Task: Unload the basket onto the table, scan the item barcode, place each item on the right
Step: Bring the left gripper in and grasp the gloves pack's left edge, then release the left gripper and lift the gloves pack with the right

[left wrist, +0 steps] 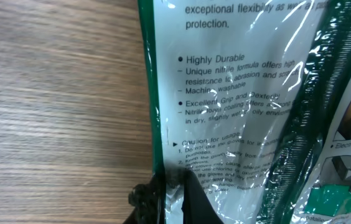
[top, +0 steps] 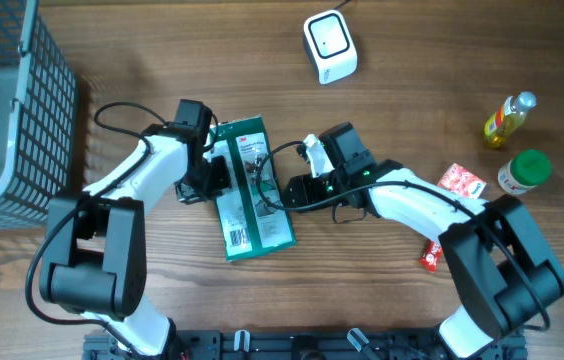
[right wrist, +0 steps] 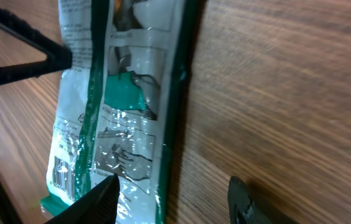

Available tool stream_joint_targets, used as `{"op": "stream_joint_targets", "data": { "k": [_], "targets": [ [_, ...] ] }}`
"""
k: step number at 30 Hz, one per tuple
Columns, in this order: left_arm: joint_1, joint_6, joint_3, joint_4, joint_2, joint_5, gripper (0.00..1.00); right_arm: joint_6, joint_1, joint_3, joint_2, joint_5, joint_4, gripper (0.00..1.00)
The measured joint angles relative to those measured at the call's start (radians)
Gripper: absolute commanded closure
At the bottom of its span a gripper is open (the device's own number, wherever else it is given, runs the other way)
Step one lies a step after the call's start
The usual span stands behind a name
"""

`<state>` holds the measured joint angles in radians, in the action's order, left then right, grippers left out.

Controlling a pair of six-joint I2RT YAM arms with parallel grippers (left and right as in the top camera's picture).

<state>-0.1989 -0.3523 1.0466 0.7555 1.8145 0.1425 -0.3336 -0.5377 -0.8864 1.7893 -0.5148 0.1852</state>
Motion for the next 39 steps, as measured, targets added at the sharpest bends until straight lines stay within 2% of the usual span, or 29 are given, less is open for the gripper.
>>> {"op": "stream_joint_targets", "data": {
  "k": [8,13,15,25,39],
  "targets": [
    [-0.017,0.000,0.000,-0.016,0.001,-0.004,0.96,-0.002,0.000,0.000,0.064,-0.126,-0.069,0.45],
    [-0.017,0.000,0.000,-0.016,0.001,-0.004,0.96,-0.012,0.001,-0.001,0.117,-0.234,-0.140,0.56],
    [-0.017,0.000,0.001,-0.016,0.001,-0.004,0.96,-0.030,0.004,-0.002,0.147,-0.292,-0.183,0.57],
    [-0.017,0.000,0.001,-0.018,0.002,-0.004,0.96,-0.115,0.004,-0.004,0.220,-0.422,-0.296,0.57],
    [-0.017,0.000,0.001,-0.020,0.002,-0.004,0.96,-0.160,-0.035,-0.003,0.228,-0.424,-0.341,0.56]
  ]
}}
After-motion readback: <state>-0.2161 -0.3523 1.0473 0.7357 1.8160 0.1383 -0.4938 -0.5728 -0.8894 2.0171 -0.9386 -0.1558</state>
